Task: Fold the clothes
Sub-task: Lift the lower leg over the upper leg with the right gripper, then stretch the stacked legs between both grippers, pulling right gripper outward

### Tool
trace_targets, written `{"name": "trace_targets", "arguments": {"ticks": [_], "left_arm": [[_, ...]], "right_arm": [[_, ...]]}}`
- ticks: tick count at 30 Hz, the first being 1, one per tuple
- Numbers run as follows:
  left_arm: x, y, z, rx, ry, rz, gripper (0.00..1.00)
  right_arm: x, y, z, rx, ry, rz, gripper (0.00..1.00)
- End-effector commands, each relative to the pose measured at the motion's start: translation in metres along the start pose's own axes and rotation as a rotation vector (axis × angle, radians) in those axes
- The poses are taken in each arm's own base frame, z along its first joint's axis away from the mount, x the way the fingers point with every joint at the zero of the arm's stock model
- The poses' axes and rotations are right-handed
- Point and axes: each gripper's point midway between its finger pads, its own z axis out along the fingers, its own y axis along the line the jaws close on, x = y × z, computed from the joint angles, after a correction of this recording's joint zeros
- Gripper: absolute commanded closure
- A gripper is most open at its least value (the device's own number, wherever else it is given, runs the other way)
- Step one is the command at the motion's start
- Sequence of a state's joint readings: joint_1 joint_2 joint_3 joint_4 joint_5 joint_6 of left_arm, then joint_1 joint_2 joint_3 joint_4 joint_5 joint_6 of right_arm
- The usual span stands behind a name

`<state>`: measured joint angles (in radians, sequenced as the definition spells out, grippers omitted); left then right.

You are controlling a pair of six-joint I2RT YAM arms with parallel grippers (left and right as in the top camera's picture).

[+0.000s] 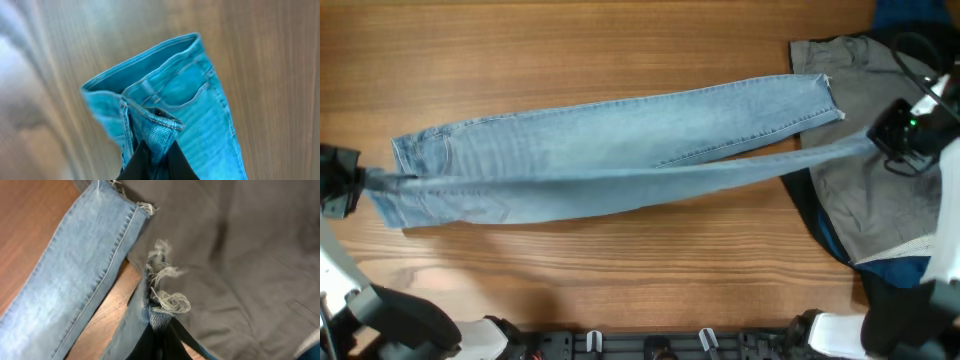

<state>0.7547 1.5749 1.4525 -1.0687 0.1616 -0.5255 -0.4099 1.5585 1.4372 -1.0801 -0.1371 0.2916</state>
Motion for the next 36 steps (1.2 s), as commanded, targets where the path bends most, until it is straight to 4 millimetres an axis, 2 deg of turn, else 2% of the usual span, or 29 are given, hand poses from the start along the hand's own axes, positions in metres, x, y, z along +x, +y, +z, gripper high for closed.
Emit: {"name": "trace_targets", "arguments": {"ticks": [1, 4, 9, 13, 19, 22, 26, 28, 36], "left_arm": [[-0.015, -0.017, 0.011, -0.003, -0.059, 0.04, 0.96], [-0.018, -0.024, 0.03, -0.006, -0.053, 0.057, 0.96], [-0.025, -0.022, 0.058, -0.034, -0.043, 0.055, 0.96], [-0.026, -0.021, 0.081, -0.047, -0.021, 0.057, 0.96], [-0.037, -0.03, 0.088, -0.017, -0.061, 0.064, 0.96], [-0.042, -0.034, 0.088, -0.001, -0.083, 0.067, 0.96], [-0.045, -0.036, 0.087, 0.005, -0.092, 0.069, 0.96], [-0.047, -0.038, 0.087, 0.014, -0.104, 0.07, 0.96], [-0.053, -0.042, 0.086, 0.029, -0.126, 0.073, 0.96]], "right_arm": [[-0.015, 0.007, 0.021, 0.013, -0.005, -0.024, 0.96], [-0.03, 0.013, 0.04, 0.0, -0.037, -0.036, 0.96], [-0.049, 0.02, 0.059, -0.019, -0.085, -0.047, 0.96], [-0.049, 0.043, 0.079, -0.091, -0.069, -0.08, 0.96], [-0.057, 0.066, 0.094, -0.124, -0.108, -0.115, 0.96], [-0.058, 0.059, 0.098, -0.085, -0.11, -0.059, 0.96], [-0.044, 0.043, 0.099, -0.009, -0.059, -0.004, 0.96], [-0.033, 0.039, 0.089, 0.01, -0.018, -0.001, 0.96], [-0.046, 0.045, 0.041, 0.023, -0.035, 0.025, 0.96]]}}
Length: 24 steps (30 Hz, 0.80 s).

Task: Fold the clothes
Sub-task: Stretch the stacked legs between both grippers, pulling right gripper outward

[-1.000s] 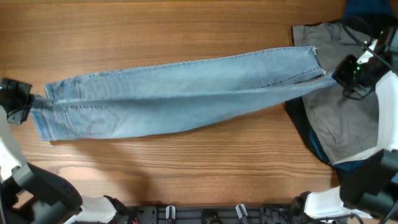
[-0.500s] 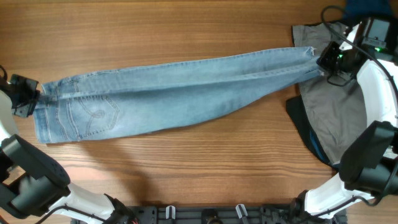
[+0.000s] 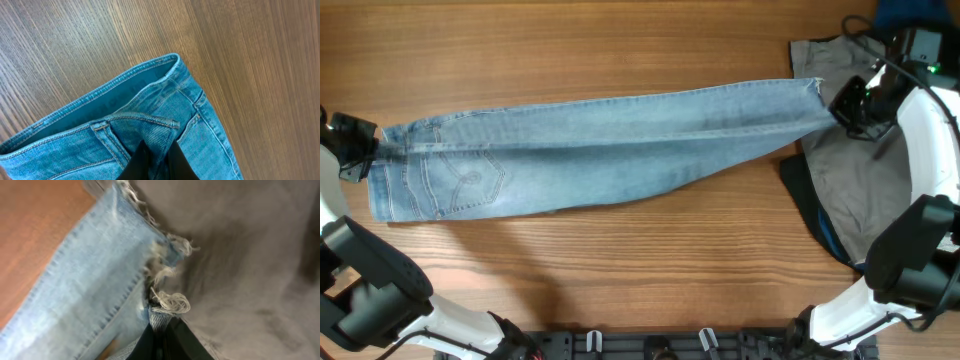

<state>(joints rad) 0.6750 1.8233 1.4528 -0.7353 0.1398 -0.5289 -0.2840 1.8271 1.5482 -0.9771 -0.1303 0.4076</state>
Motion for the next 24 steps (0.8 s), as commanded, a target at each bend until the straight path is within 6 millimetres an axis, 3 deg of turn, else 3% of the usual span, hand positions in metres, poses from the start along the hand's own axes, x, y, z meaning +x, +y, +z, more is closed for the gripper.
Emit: {"name": "trace_targets", "arguments": {"ticks": [1, 5, 11, 16, 22, 24], "left_arm": [[-0.02, 0.002, -0.005, -0.024, -0.071, -0.006, 0.96], [-0.02, 0.002, -0.005, -0.022, -0.073, -0.006, 0.96], [-0.021, 0.002, -0.005, -0.021, -0.075, -0.005, 0.96], [-0.022, 0.001, -0.005, -0.018, -0.079, -0.005, 0.96], [-0.022, 0.001, -0.004, -0.017, -0.081, -0.005, 0.96], [-0.023, 0.0, -0.003, -0.011, -0.088, -0.003, 0.96]], "right_arm": [[-0.026, -0.001, -0.039, 0.031, -0.113, 0.02, 0.96], [-0.023, -0.003, -0.041, 0.044, -0.096, 0.021, 0.96], [-0.018, -0.024, -0.026, 0.155, -0.06, 0.077, 0.96], [-0.02, -0.025, -0.008, 0.162, -0.038, 0.077, 0.96], [-0.03, -0.019, 0.022, 0.129, -0.035, 0.074, 0.96], [-0.042, -0.005, 0.031, 0.055, -0.064, 0.064, 0.96]]}}
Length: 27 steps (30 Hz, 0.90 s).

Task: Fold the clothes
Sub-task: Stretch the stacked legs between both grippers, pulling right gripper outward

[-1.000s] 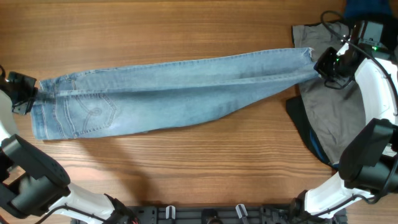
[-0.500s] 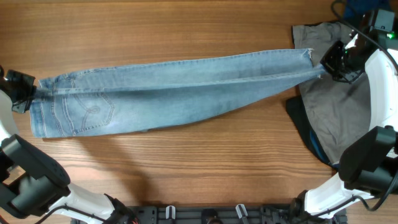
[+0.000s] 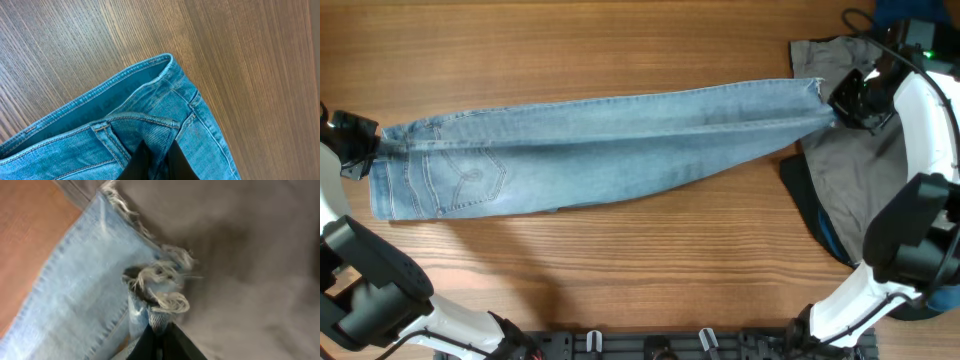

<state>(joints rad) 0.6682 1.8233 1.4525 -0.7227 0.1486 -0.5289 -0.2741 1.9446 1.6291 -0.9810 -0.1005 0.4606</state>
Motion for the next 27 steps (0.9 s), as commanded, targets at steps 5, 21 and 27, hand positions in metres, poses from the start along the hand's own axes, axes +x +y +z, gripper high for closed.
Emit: {"name": "trace_targets", "arguments": {"ticks": [5, 21, 27], "left_arm": [[-0.03, -0.02, -0.002, 0.033, -0.142, 0.028, 0.96], [0.016, 0.003, 0.02, -0.09, 0.038, 0.034, 0.44], [0.063, 0.01, 0.013, -0.1, 0.246, 0.039, 0.48]], "right_arm": [[-0.066, 0.048, 0.016, -0.204, -0.213, -0.029, 0.95], [-0.028, 0.036, 0.044, -0.08, -0.077, -0.184, 0.13], [-0.027, 0.029, 0.045, -0.044, -0.075, -0.23, 0.41]]}}
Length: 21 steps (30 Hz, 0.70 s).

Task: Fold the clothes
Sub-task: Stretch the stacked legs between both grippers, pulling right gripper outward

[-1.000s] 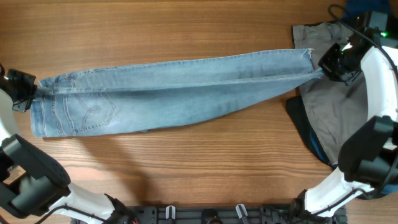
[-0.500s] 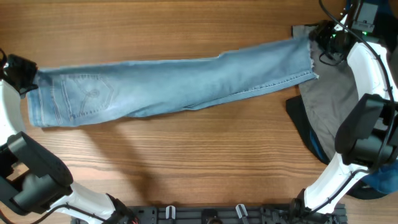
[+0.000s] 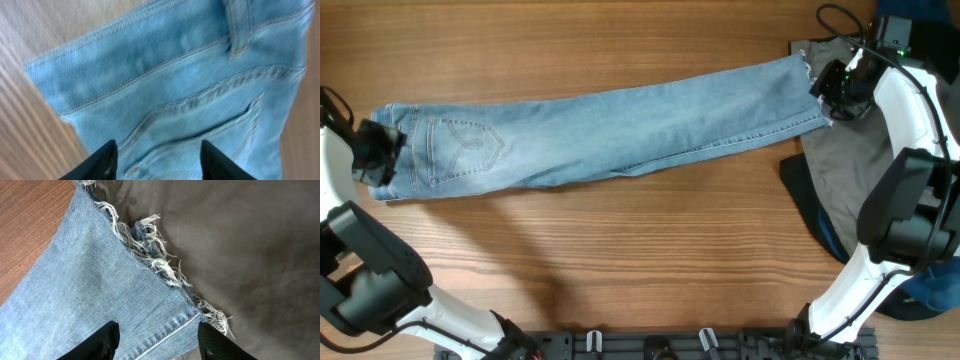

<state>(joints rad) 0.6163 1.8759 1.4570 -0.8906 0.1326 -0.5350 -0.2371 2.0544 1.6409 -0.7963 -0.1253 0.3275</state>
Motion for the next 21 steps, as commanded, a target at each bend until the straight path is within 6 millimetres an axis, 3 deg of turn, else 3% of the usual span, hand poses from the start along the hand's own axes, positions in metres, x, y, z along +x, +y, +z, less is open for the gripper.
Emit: {"name": "trace_targets", "arguments": {"ticks": [1, 5, 12, 21], "left_arm": [[0.016, -0.004, 0.0, 0.013, 0.072, 0.046, 0.48], [0.023, 0.002, 0.011, -0.03, 0.082, 0.074, 0.48], [0.033, 0.014, 0.049, -0.019, 0.051, 0.084, 0.46], [0.042, 0.031, 0.068, -0.051, 0.037, 0.084, 0.46]], "right_arm": [[-0.005, -0.002, 0.003, 0.019, -0.009, -0.07, 0.41], [-0.005, -0.002, 0.003, 0.018, -0.008, -0.19, 0.4], [-0.009, 0.0, 0.004, 0.016, -0.027, -0.364, 0.18], [-0.006, -0.005, 0.033, 0.008, -0.087, -0.421, 0.17]]}}
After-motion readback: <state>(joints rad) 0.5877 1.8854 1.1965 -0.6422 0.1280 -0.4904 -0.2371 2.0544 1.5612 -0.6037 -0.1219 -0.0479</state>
